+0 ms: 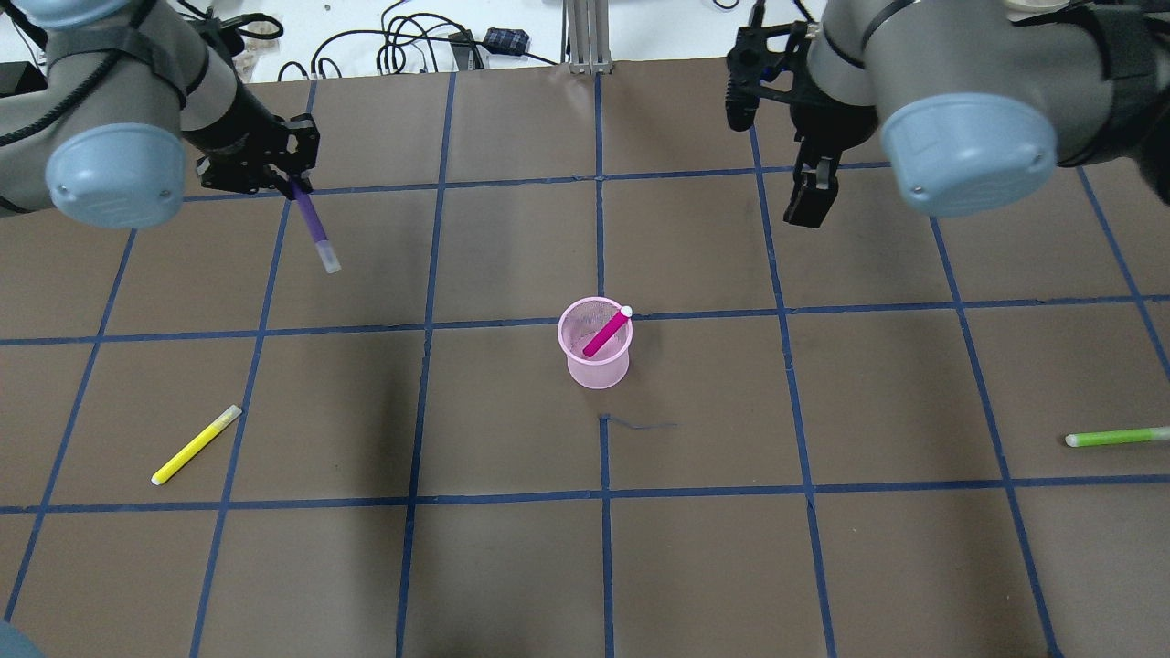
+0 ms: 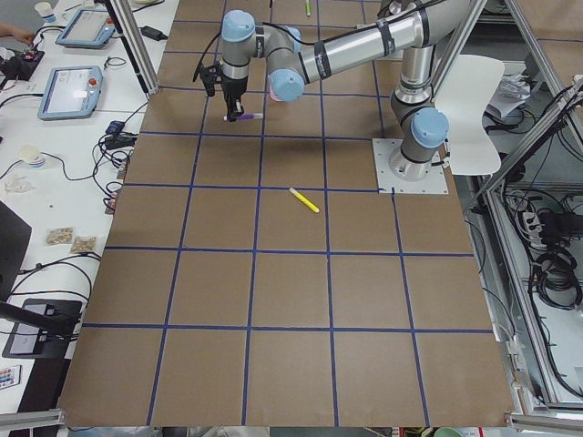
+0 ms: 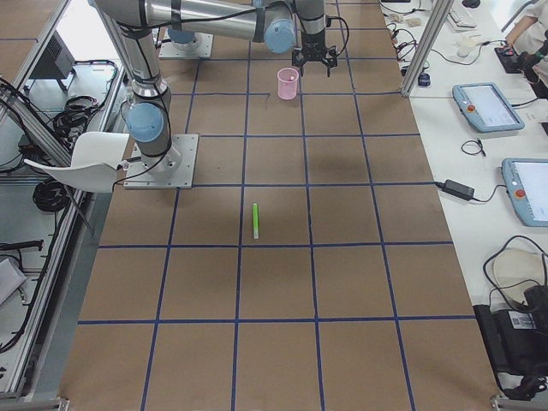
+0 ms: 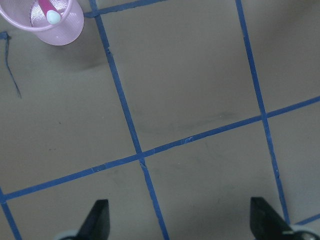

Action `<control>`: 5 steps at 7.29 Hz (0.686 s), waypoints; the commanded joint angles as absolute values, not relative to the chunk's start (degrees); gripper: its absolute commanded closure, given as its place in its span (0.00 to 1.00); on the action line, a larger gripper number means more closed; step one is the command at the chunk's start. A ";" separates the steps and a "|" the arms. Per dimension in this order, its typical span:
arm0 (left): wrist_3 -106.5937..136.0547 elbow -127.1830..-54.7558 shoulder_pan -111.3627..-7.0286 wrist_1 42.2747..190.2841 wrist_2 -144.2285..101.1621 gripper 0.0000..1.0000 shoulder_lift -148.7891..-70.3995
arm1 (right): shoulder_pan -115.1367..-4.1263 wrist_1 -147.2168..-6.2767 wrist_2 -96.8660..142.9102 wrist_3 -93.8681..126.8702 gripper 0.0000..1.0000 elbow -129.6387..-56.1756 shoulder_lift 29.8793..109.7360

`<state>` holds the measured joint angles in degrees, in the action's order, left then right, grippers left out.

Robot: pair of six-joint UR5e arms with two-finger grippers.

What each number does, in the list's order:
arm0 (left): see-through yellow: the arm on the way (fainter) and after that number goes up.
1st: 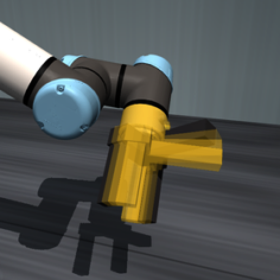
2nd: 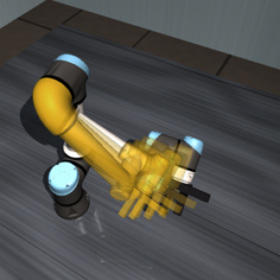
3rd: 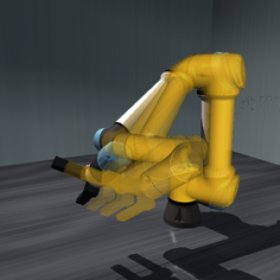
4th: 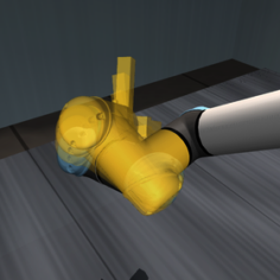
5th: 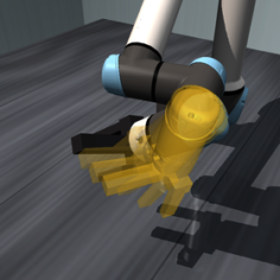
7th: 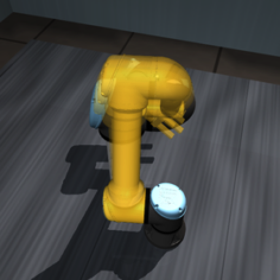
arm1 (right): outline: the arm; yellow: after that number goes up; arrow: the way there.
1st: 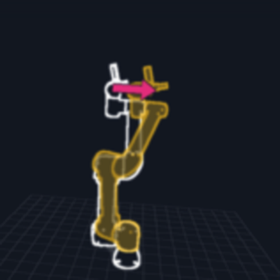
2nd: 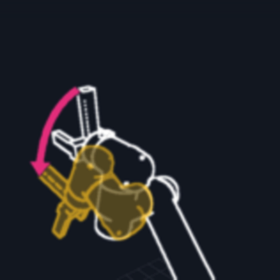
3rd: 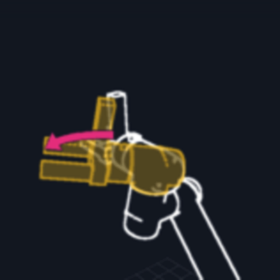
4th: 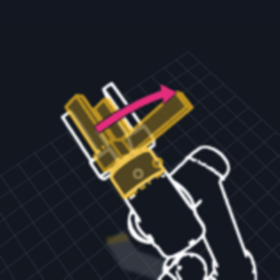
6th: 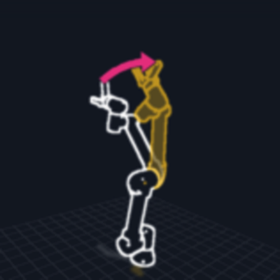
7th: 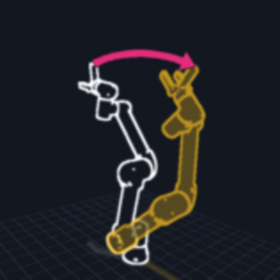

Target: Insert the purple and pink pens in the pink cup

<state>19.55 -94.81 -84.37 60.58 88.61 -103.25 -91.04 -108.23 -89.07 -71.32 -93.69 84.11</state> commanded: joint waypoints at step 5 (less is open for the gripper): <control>45.08 -100.87 -108.18 44.10 102.81 1.00 -106.17 | -92.18 -95.41 -88.15 -26.08 0.00 -85.46 86.58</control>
